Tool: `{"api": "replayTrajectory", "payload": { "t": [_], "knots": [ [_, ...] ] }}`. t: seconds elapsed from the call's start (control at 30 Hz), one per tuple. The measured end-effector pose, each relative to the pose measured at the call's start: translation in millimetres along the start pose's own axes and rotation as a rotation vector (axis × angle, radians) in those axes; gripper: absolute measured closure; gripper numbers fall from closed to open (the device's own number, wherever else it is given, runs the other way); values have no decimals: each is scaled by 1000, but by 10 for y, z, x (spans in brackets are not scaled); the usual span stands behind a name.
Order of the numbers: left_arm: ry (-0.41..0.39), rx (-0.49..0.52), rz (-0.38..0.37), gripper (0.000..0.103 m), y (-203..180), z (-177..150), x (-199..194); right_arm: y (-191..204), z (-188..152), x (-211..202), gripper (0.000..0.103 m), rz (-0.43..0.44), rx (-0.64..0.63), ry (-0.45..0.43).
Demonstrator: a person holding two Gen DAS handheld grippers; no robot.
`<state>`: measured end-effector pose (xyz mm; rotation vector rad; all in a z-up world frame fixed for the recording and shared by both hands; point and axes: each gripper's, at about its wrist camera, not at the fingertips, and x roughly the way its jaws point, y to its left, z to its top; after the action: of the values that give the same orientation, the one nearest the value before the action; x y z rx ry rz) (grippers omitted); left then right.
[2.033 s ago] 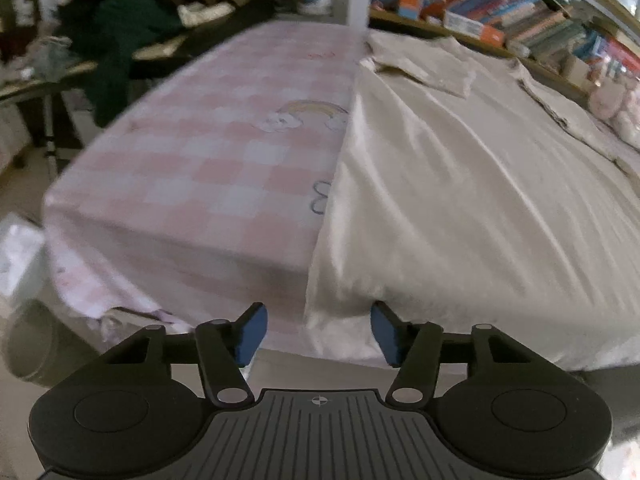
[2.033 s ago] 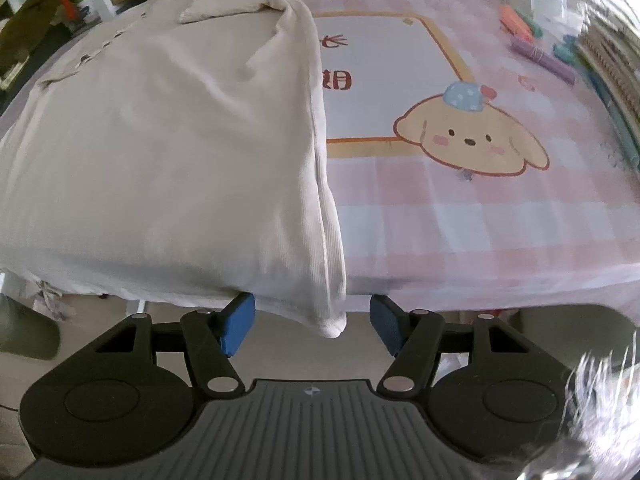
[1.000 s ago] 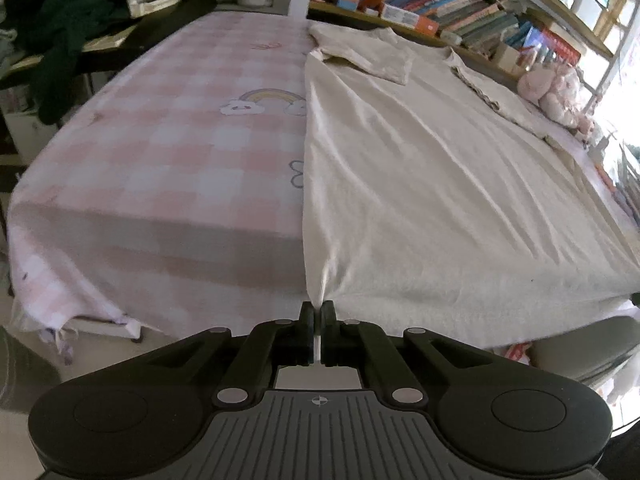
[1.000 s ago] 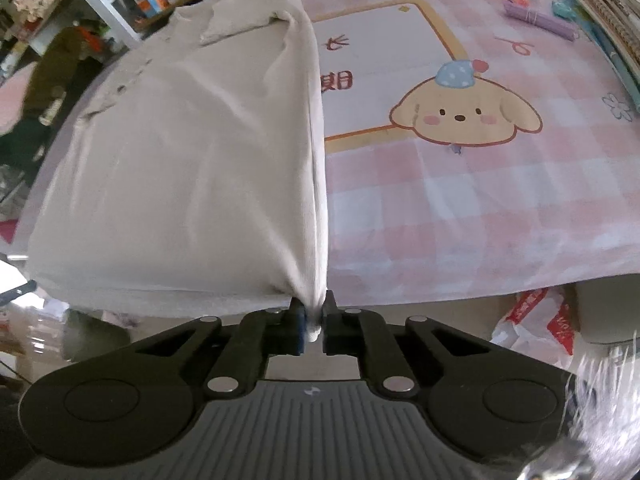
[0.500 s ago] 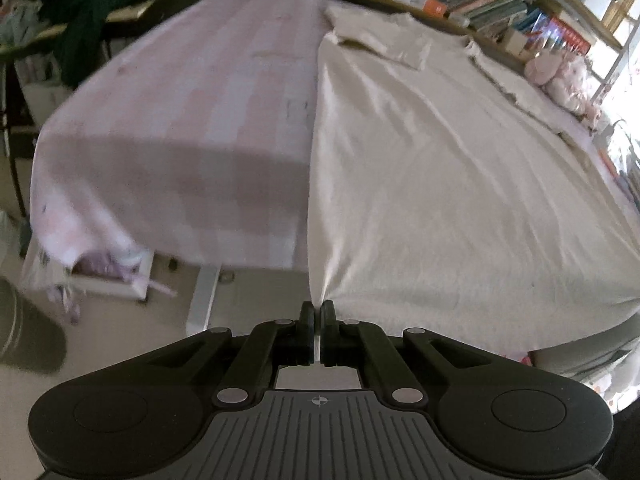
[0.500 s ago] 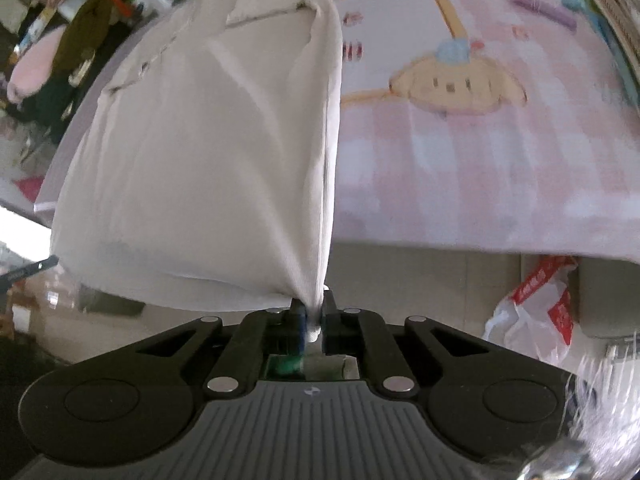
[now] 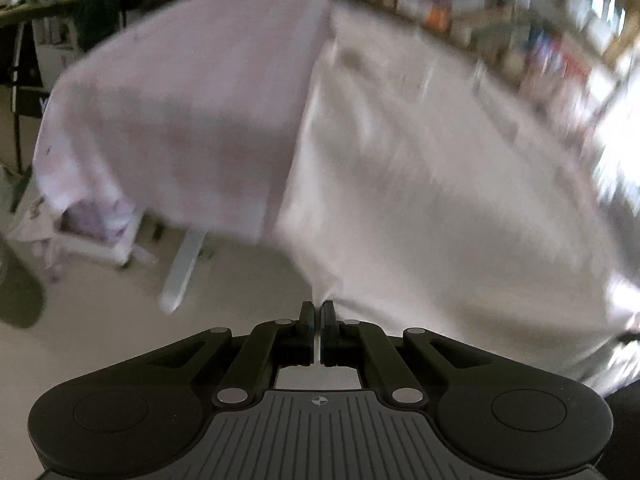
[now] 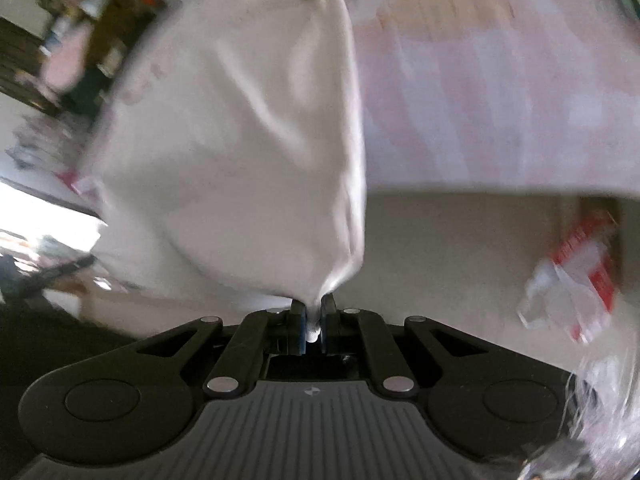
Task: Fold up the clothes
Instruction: 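Lift the hem with both grippers and fold it over toward the collar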
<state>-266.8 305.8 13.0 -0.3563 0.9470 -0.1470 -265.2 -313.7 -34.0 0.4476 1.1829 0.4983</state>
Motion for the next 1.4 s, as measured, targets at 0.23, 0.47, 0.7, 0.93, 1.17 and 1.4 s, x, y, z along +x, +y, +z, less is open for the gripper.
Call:
{"api": "replayTrajectory", "payload": {
  "t": [0.23,0.47,0.7,0.93,1.17,1.4],
  "knots": [
    [-329,-217,-148,102,-85,668,-25,-47,782,-302,97,193,116,-326],
    [-502,-301,-242,102,-256,1367,147,18,1509,-347,97,271,185,-526],
    [-496,-299,-254,102,-364,2043,631,-62,2189,-133,97,261,338,-602],
    [-412,-339,-248,102,-241,2611,1298,-137,2722,237,97,237,425,-611],
    [-336,-385,-222,103,-74,3030,1947,-248,3192,685,97,150,499,-590],
    [-238,-350,-156,103,-68,3230,2523,-402,3516,1191,97,37,569,-543]
  ]
}}
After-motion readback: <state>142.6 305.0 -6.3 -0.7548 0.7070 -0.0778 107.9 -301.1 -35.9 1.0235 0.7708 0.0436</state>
